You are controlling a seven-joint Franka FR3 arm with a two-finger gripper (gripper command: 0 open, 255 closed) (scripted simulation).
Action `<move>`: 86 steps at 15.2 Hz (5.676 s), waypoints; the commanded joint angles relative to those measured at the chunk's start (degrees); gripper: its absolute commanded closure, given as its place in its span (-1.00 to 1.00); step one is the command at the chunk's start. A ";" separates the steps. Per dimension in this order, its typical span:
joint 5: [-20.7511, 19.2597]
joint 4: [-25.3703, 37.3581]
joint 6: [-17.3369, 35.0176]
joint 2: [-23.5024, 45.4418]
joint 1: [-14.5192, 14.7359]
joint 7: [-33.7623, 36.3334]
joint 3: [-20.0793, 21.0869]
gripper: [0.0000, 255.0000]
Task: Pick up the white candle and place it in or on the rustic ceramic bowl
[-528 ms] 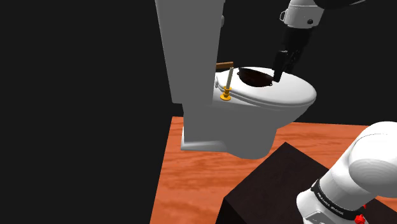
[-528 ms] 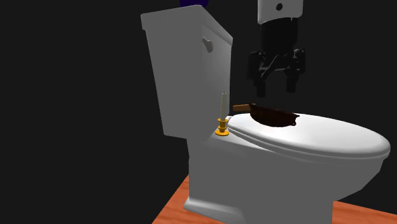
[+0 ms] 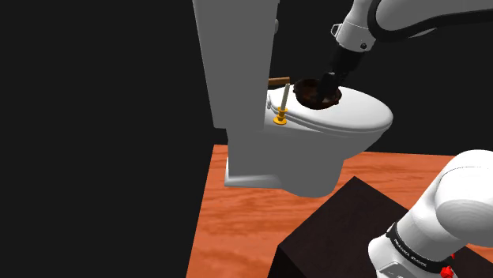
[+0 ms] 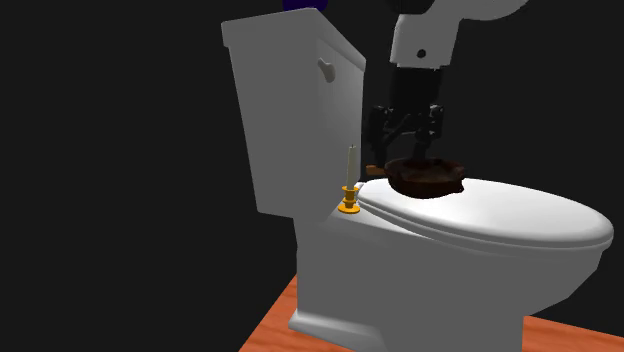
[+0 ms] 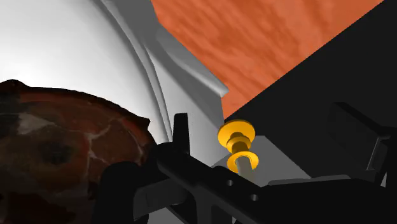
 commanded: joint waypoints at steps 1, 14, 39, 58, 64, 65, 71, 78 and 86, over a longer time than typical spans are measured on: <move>1.09 -0.79 7.36 2.14 1.18 -2.32 -1.41 -1.00; 7.69 -3.27 32.43 13.93 7.66 -11.02 -6.25 -1.00; 7.00 0.56 27.03 12.34 7.24 -9.98 -5.62 1.00; 6.07 13.77 12.07 10.54 6.87 -7.98 -4.56 1.00; 5.99 18.72 7.55 10.95 6.93 -7.54 -4.40 1.00; 5.98 19.58 6.80 11.07 6.94 -7.47 -4.38 1.00; 6.32 21.30 5.26 11.72 5.65 -14.79 -10.43 1.00; 7.74 26.45 2.65 15.24 4.53 -25.29 -19.37 1.00; 9.59 27.56 3.66 18.36 4.15 -32.34 -25.16 1.00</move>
